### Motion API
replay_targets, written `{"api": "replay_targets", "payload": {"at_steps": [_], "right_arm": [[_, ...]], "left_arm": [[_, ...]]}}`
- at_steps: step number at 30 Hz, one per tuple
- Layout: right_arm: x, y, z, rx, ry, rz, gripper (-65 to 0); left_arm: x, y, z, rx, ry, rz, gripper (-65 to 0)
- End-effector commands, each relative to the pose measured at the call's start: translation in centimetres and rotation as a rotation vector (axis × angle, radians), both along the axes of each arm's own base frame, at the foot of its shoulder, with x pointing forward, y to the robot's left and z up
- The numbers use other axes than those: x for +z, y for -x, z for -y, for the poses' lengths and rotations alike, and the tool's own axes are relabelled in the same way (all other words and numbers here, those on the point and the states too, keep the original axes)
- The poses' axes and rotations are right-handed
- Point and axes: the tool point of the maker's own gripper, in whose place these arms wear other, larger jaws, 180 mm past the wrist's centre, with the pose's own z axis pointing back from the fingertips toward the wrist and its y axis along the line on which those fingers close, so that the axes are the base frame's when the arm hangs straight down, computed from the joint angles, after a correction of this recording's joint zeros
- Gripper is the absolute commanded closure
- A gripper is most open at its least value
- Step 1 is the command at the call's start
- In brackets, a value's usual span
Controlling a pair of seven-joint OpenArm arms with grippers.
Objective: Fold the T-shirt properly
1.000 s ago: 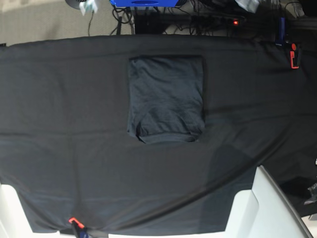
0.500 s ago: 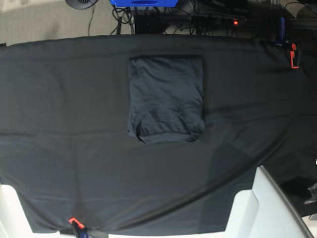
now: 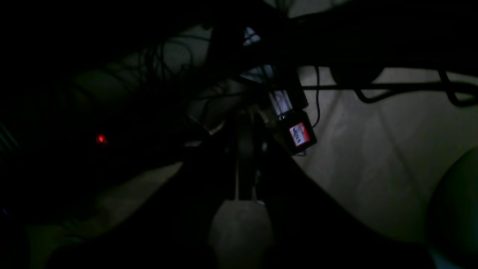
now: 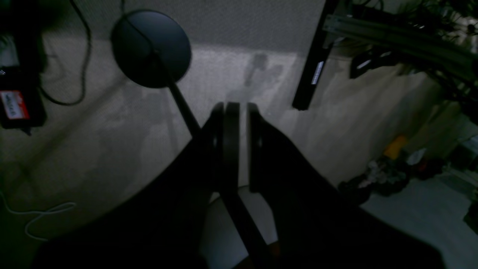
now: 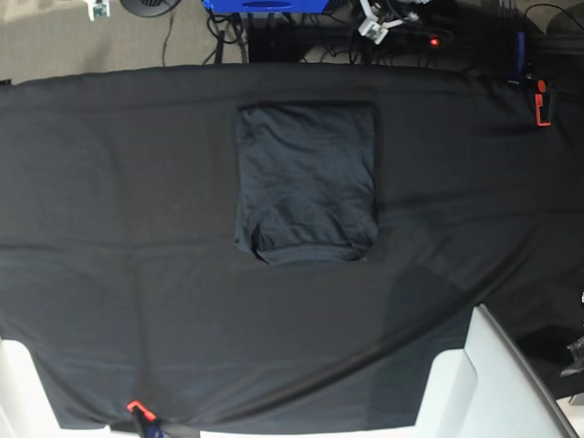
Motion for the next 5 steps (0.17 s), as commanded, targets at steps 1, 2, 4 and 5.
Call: {"api": "replay_targets", "payload": {"at_steps": [1, 2, 4, 5], "right_arm": [[0.4, 0.5, 0.8, 0.002, 0.021, -0.002, -3.6], [0.3, 0.0, 0.6, 0.001, 0.014, 0.012, -3.6], [0.2, -0.9, 0.2, 0.000, 0.003, 0.037, -3.6], [0.2, -1.1, 0.1, 0.000, -0.001, 0.044, -3.6]], "left_arm": [[0.1, 0.6, -0.8, -0.021, -0.009, -0.005, 0.0], [0.1, 0.6, -0.7, -0.040, -0.006, -0.003, 0.0], [0.1, 0.7, -0.6, -0.057, -0.006, -0.002, 0.0], [0.1, 0.7, -0.5, -0.060, -0.006, -0.001, 0.0]]}}
